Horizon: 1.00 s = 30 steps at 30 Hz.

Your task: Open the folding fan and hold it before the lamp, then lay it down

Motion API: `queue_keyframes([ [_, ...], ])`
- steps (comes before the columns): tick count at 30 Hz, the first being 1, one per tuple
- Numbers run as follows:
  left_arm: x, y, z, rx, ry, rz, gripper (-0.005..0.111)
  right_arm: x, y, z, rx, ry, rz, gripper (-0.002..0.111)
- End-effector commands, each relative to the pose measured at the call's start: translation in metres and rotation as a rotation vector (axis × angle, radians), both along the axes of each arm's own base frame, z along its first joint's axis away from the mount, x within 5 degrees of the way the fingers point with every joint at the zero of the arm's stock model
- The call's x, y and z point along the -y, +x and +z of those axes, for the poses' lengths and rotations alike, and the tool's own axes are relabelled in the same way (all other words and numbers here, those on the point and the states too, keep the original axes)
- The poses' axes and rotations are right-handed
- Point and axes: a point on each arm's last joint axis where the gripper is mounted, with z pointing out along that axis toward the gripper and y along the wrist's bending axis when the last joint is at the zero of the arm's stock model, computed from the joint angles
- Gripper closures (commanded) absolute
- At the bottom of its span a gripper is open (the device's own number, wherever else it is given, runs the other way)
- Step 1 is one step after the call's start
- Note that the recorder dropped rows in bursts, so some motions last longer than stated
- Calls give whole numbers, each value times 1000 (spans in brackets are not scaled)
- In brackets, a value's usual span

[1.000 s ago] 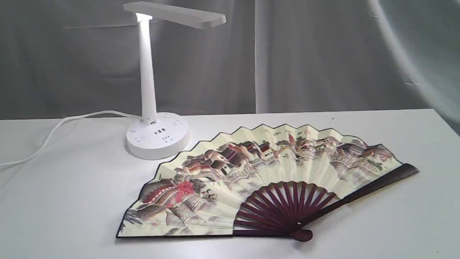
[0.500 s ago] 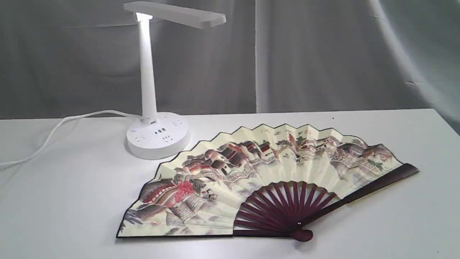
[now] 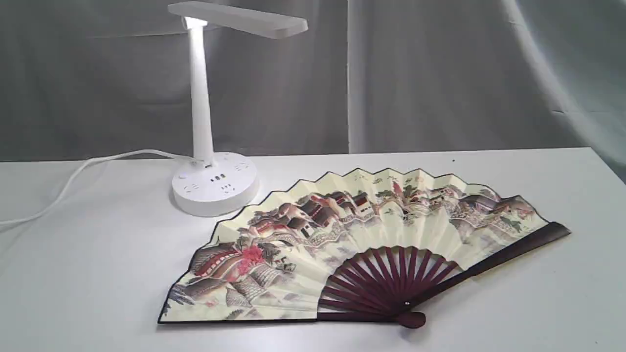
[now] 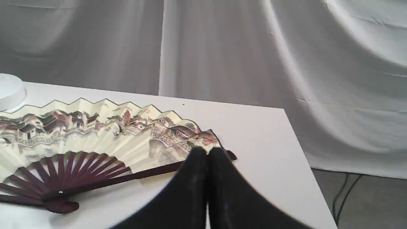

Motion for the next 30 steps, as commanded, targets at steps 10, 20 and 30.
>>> queue_keyframes([
  [10,1,26,-77,-1,-18,-17,107,1,22,-25,229,16,-5,108],
  [20,1,26,-84,-76,-18,-14,107,2,32,-82,34,19,-5,108],
  [30,1,26,-84,-78,-18,-14,107,2,32,-81,45,6,-6,108],
])
